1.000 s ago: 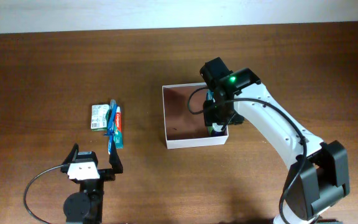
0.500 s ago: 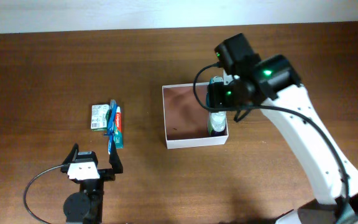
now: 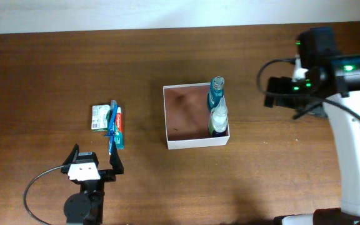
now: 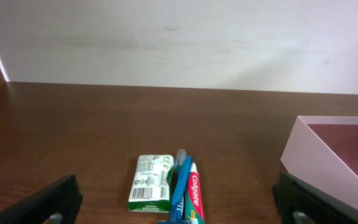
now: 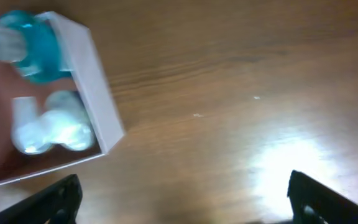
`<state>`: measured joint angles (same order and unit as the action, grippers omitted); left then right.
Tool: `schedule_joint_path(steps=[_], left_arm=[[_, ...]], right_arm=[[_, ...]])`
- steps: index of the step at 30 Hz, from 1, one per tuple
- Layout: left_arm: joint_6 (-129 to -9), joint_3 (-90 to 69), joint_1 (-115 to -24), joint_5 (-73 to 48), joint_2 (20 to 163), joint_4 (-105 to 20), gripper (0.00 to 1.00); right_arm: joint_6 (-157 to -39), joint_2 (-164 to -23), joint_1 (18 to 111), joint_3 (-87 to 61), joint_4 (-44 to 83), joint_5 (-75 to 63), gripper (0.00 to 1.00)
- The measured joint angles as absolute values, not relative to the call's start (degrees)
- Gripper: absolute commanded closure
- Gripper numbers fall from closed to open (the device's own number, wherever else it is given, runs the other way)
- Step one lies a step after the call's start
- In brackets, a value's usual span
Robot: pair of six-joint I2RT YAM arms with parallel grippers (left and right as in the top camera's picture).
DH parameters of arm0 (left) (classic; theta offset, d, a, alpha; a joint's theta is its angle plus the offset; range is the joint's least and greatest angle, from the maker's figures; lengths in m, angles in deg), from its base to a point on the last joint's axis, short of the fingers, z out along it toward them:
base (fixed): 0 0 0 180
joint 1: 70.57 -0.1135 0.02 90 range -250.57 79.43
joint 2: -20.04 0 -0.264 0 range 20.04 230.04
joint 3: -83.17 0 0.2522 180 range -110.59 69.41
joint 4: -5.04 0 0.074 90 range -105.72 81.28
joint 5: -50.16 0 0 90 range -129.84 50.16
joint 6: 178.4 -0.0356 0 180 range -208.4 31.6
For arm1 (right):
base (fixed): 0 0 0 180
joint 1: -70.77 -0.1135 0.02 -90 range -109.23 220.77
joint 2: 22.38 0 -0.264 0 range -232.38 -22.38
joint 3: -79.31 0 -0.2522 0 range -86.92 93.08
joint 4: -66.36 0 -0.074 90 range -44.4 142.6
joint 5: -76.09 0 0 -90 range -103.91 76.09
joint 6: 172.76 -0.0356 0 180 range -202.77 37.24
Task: Pack container
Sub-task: 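Withdraw the right gripper up and to the right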
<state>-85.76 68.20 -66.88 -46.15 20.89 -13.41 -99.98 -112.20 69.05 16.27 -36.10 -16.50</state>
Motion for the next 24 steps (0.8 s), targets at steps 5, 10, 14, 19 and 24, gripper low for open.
schedule_joint_path(steps=[5, 10, 14, 19, 24], left_arm=[[-85.7, 68.2, -66.9, -46.1, 20.9, -13.4, 0.01], [-85.7, 68.2, -66.9, -46.1, 20.9, -13.4, 0.01], [-85.8, 68.2, -66.9, -46.1, 20.9, -13.4, 0.01], [-85.8, 68.2, -66.9, -46.1, 20.9, -13.4, 0.01], [-85.8, 68.2, -66.9, -46.1, 20.9, -13.2, 0.01]], right_arm=[[-99.9, -112.2, 73.6, 16.3, -37.1, -16.5, 0.02], [-99.8, -112.2, 74.2, 16.3, -37.1, -16.5, 0.01], [-99.8, -112.2, 74.2, 16.3, -37.2, -16.5, 0.01], [-99.7, -112.2, 74.2, 16.3, -37.2, -16.5, 0.02], [-99.6, -112.2, 74.2, 16.3, -37.2, -16.5, 0.02]])
